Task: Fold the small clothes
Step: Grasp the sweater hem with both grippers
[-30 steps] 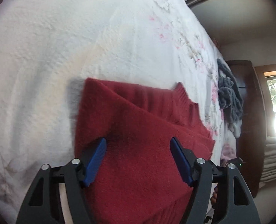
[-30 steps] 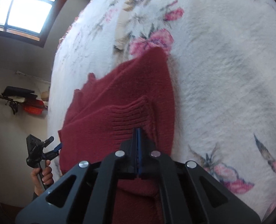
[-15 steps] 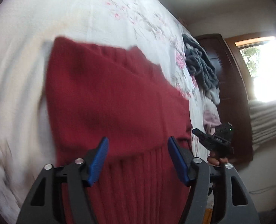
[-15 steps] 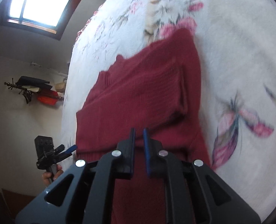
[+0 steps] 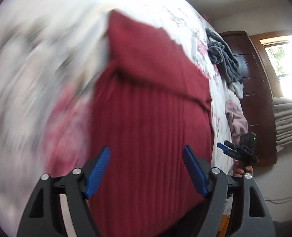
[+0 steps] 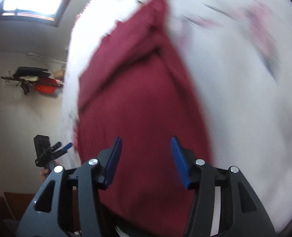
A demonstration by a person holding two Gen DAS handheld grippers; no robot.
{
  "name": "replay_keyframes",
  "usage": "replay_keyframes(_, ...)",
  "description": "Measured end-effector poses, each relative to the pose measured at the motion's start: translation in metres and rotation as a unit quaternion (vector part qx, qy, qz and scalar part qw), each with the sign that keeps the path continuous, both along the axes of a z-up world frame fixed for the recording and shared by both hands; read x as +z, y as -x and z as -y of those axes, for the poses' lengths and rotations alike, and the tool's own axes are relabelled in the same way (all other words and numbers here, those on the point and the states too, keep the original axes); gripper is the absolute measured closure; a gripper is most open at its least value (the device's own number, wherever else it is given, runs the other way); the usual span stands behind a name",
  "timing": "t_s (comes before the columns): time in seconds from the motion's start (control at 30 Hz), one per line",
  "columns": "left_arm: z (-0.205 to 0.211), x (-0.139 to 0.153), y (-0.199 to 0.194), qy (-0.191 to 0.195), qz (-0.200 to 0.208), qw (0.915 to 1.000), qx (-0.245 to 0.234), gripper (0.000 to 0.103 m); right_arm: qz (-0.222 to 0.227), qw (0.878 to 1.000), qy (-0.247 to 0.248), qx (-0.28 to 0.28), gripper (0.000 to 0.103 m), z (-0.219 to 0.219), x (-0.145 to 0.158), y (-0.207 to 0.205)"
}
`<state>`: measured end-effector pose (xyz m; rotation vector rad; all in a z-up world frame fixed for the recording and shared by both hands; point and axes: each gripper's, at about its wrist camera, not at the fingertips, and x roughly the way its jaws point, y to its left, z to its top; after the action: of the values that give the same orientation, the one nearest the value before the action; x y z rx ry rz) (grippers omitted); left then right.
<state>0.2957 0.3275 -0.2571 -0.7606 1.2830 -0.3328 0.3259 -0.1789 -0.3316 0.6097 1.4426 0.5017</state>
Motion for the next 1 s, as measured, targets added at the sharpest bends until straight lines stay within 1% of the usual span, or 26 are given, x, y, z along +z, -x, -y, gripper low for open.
replay_keyframes(0.03, -0.007, -0.006, 0.024, 0.006, -0.012, 0.9999, 0.009, 0.027, -0.015, 1.0, 0.003, -0.003, 0.051, 0.012, -0.004, 0.017)
replay_keyframes(0.1, -0.011, -0.02, 0.054, 0.0, -0.038, 0.9991, 0.021, 0.027, -0.048, 0.999, 0.007, -0.01, 0.051, 0.032, -0.012, 0.049)
replay_keyframes(0.13, -0.014, -0.027, 0.067, -0.003, -0.05, 0.9984, 0.025, 0.027, -0.056, 0.998, 0.009, -0.012, 0.051, 0.04, -0.014, 0.06)
replay_keyframes(0.17, -0.016, -0.033, 0.081, 0.004, -0.06, 0.9977, 0.031, 0.027, -0.063, 0.998, 0.013, -0.016, 0.051, 0.047, -0.015, 0.07)
replay_keyframes(0.23, -0.015, -0.044, 0.097, 0.019, -0.076, 0.9964, 0.033, 0.027, -0.076, 0.997, 0.007, -0.022, 0.05, 0.054, -0.021, 0.087)
replay_keyframes(0.3, -0.013, -0.052, 0.105, 0.019, -0.086, 0.9957, 0.029, 0.027, -0.084, 0.996, 0.004, -0.016, 0.047, 0.049, -0.029, 0.097)
replay_keyframes(0.33, -0.014, -0.056, 0.11, 0.027, -0.092, 0.9949, 0.033, 0.027, -0.087, 0.996, 0.006, -0.015, 0.046, 0.047, -0.032, 0.1)
replay_keyframes(0.47, -0.009, -0.06, 0.118, 0.055, -0.099, 0.9925, 0.047, 0.025, -0.092, 0.996, -0.001, -0.004, 0.046, 0.041, -0.038, 0.113)
replay_keyframes(0.53, 0.002, -0.064, 0.122, 0.068, -0.11, 0.991, 0.035, 0.025, -0.09, 0.996, -0.005, 0.011, 0.044, 0.033, -0.036, 0.119)
replay_keyframes(0.6, 0.013, -0.066, 0.124, 0.062, -0.115, 0.9912, 0.021, 0.025, -0.092, 0.995, -0.003, 0.028, 0.044, 0.021, -0.035, 0.122)
replay_keyframes(0.7, 0.026, -0.066, 0.128, 0.071, -0.116, 0.9908, 0.002, 0.025, -0.09, 0.995, -0.002, 0.046, 0.044, 0.006, -0.034, 0.124)
replay_keyframes(0.87, 0.036, -0.069, 0.133, 0.081, -0.12, 0.9895, -0.002, 0.025, -0.096, 0.994, -0.012, 0.043, 0.044, 0.005, -0.037, 0.13)
replay_keyframes(1.0, 0.037, -0.076, 0.135, 0.095, -0.125, 0.9876, 0.007, 0.026, -0.102, 0.994, -0.022, 0.037, 0.043, 0.002, -0.043, 0.129)
